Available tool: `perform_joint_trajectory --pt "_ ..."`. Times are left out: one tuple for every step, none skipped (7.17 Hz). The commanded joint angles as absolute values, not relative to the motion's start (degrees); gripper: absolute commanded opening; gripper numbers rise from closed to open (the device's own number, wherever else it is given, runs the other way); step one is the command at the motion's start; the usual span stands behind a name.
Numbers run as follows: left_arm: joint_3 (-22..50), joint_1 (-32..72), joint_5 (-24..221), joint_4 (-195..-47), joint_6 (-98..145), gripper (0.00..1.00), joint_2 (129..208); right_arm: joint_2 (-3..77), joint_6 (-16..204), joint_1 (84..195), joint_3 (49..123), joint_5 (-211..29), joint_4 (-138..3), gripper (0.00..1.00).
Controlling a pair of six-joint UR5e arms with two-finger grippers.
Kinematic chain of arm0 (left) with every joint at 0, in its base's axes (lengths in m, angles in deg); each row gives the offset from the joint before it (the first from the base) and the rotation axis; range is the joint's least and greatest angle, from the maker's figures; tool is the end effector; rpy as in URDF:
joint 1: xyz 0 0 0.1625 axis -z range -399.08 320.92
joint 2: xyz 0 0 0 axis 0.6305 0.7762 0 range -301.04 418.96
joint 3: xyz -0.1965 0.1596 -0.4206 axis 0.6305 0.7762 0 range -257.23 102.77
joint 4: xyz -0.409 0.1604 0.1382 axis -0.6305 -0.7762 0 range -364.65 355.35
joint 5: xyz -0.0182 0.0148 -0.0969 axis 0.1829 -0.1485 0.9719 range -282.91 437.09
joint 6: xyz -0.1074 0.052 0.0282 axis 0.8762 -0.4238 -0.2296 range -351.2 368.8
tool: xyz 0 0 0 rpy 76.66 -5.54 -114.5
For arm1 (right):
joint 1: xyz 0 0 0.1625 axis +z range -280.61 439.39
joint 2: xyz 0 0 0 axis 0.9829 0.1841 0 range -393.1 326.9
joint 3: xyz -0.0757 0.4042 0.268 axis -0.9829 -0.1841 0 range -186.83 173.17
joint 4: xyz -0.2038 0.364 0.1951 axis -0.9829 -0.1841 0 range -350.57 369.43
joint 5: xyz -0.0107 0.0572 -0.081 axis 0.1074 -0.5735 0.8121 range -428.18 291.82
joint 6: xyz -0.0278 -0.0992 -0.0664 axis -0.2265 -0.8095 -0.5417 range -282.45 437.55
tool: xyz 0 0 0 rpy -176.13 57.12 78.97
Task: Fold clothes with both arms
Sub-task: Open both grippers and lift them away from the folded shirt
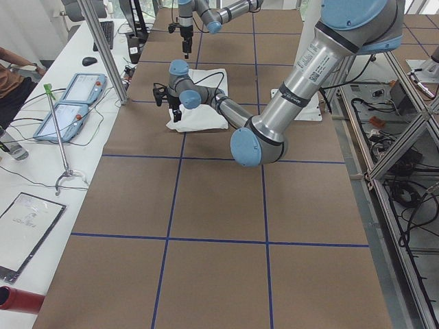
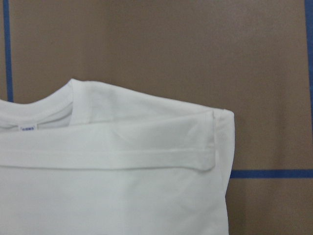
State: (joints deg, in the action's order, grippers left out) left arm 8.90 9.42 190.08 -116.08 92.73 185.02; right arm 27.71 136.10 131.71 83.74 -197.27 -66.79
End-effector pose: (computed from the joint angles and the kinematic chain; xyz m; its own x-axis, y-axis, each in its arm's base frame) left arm 0.4740 -0.6649 0.3112 0.4414 -0.3525 -0.8252 0.4369 0.8877 -0.1454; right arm -0.4202 -0.6357 0.3724 0.5599 0.0625 0.8262 -0.0664 0.9973 -0.0305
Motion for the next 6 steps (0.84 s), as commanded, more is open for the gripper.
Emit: perform_joint_trajectory --pt "15.8 9.4 189.9 -112.6 92.8 0.99 183.3 33.8 142.8 125.6 91.2 -192.8 -66.9 1.00" --pt "16.1 9.3 189.9 -112.6 92.8 0.99 183.2 35.0 144.6 122.8 92.0 -190.5 -66.9 1.00" --pt "16.1 9.2 189.9 -112.6 92.7 0.99 182.5 36.2 145.0 119.7 91.9 -188.0 -66.9 1.00" --pt "16.1 9.2 189.9 -112.7 92.4 0.99 182.4 36.4 145.0 117.1 91.4 -186.2 -67.0 1.00" --pt "16.0 9.2 189.9 -113.1 92.0 0.99 181.1 36.6 145.0 117.1 91.8 -186.3 -67.0 1.00" --pt "15.8 9.2 189.9 -113.2 92.0 0.99 181.0 37.2 145.0 117.1 92.1 -186.4 -67.0 0.99"
